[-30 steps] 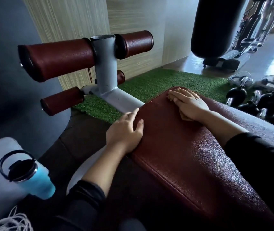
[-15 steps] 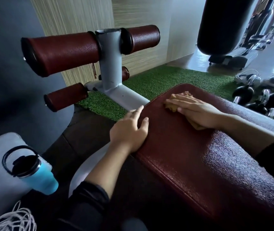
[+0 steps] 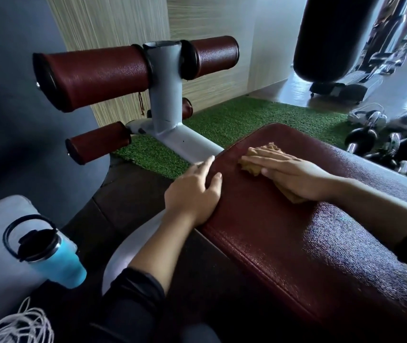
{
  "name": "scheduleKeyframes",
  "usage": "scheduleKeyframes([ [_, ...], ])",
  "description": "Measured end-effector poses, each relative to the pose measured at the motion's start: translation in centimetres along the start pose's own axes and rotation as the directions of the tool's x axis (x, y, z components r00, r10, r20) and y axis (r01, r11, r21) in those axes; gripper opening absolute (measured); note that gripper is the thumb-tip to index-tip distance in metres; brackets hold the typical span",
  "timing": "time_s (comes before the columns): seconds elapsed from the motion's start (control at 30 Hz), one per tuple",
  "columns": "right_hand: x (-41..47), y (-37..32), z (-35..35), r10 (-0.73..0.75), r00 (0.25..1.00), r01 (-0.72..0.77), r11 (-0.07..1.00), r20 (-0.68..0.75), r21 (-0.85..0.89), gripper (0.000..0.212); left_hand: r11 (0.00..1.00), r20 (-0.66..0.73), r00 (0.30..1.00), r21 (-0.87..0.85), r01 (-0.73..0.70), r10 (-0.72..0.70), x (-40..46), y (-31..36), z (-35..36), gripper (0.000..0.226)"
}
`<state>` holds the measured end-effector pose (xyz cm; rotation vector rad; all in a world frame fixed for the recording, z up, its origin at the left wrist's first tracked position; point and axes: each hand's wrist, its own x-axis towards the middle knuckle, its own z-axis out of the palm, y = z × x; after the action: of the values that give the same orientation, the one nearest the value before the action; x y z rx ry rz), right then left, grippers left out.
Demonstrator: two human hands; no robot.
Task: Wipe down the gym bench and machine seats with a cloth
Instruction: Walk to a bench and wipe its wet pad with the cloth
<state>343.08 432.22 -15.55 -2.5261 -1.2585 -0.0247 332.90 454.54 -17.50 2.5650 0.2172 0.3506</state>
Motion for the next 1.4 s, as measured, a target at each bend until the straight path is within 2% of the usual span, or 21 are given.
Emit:
scheduleKeyframes([
  [0.2,4.8,0.6,0.3,0.272,0.955,-0.278,0.96,-0.118,-0.036,0.043,1.0,-0.002,1.0,-0.015,-0.01,0.01,0.0,-0.1,-0.1,0.05],
  [0.33,4.0,-2.3,1.8,0.237,0.963,-0.235,0.971,-0.124,0.032,0.042,1.0,0.0,1.0,-0.017,-0.006,0.006,0.0,-0.1,-0.2,0.05],
  [0.53,-3.9,-5.5,1.1,0.132,0.989,-0.13,0.991,-0.066,0.032,0.042,0.997,0.007,1.0,-0.076,0.002,-0.002,-0.1,0.0,-0.2,0.047],
  [0.7,-7.5,-6.2,0.8,0.184,0.976,-0.176,0.981,-0.117,0.078,0.037,0.987,-0.006,1.0,-0.158,-0.021,0.02,-1.0,-0.1,-0.3,0.044],
  [0.93,-4.9,-6.0,1.8,0.225,0.97,-0.219,0.973,-0.089,0.076,0.038,0.978,-0.001,0.999,-0.203,-0.047,0.047,-0.9,-0.6,-0.3,0.04],
  [1.07,-3.7,-8.7,2.6,0.127,0.99,-0.123,0.99,-0.063,0.068,0.038,0.973,0.012,0.998,-0.222,-0.057,0.061,-0.9,-0.8,-0.4,0.04],
  [1.17,-6.5,-10.6,2.7,-0.089,0.994,0.092,0.994,-0.057,0.055,0.038,0.973,-0.005,0.998,-0.223,-0.067,0.067,-0.8,-1.0,-0.1,0.039],
  [1.23,-9.0,-10.4,2.3,-0.24,0.97,0.241,0.968,-0.023,0.069,0.035,0.972,-0.017,0.997,-0.222,-0.073,0.071,-0.7,-1.1,0.0,0.039],
  [1.3,-10.8,-9.0,1.3,-0.256,0.966,0.251,0.959,0.02,0.135,0.035,0.975,-0.018,0.997,-0.212,-0.073,0.071,-0.7,-1.1,0.1,0.039],
  [1.4,-10.6,-6.1,0.4,-0.147,0.989,0.143,0.976,0.012,0.166,0.038,0.977,-0.027,0.996,-0.195,-0.087,0.083,-0.7,-1.0,0.1,0.039],
])
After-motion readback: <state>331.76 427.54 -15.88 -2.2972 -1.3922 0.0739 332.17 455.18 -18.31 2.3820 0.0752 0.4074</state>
